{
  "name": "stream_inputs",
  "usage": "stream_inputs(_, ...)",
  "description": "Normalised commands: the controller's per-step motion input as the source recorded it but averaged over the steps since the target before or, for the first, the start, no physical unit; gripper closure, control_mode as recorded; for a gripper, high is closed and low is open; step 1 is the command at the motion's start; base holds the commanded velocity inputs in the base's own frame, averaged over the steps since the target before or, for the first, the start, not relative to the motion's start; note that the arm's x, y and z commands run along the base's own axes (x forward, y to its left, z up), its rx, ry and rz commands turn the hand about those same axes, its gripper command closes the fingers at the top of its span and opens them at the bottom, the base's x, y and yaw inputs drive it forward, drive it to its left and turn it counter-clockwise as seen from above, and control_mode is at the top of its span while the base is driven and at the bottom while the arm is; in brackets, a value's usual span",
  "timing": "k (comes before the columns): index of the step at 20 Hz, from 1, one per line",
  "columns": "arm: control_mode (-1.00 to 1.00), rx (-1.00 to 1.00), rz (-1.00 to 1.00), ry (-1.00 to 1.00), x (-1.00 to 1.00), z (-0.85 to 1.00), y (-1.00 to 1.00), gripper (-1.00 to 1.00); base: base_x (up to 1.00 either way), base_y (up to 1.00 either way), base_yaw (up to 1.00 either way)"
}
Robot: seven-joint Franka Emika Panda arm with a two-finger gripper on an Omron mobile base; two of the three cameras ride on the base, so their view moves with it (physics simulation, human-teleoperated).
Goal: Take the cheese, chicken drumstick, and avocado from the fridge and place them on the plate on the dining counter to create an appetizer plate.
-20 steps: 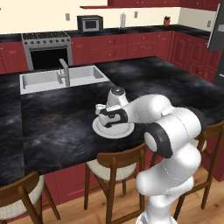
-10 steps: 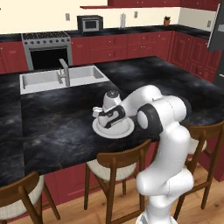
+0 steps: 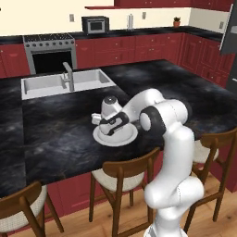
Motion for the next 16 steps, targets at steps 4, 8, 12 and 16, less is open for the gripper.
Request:
stream_inputs(4,-1.0,0.0,-0.06,-0.05,-0.55,0.2,-0.17,-1.0,0.0,0.0,0.0)
stream_inputs(8,-1.0,0.0,-0.08,-0.11,-0.64,0.61,-0.24,-1.0,0.0,0.0,0.0)
stream_inputs(12,-1.0,0.0,-0.02,-0.23,-0.75,0.94,-0.28,-1.0,0.0,0.0,0.0)
stream_inputs(16,-1.0,0.0,0.0,-0.31,-0.97,1.0,-0.58,-1.0,0.0,0.0,0.0)
